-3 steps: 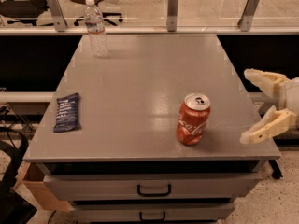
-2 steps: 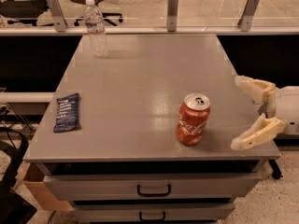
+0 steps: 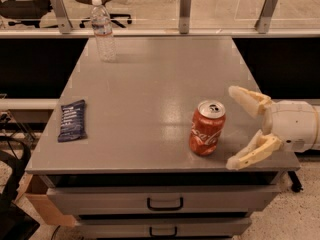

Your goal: Move coke can near water bottle

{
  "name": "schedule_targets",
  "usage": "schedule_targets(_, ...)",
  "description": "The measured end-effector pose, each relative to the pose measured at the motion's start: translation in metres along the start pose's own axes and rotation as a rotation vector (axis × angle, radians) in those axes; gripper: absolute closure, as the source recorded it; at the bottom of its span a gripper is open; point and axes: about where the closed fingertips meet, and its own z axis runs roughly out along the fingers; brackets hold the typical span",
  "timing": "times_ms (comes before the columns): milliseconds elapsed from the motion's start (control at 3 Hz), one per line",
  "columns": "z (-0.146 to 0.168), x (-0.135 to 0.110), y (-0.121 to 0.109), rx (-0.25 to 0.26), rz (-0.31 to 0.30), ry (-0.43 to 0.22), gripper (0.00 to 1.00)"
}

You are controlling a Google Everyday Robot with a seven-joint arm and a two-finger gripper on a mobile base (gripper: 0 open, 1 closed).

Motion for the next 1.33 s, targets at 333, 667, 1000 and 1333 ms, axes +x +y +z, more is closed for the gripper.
schedule_targets(333,0.0155,-0.008,0.0091,-0.028,-0.026,-0.049,0.25)
schedule_targets(667,0.0173,-0.0093,0.0097,-0.032,-0.028,-0.048,0.47)
schedule_targets(1000,0.0194,-0.0106,0.0105,-0.036,-0.031,-0.048,0.71)
schedule_targets(1333,0.0213,-0.0118,0.0113,-0.04,-0.033,-0.048,0.92)
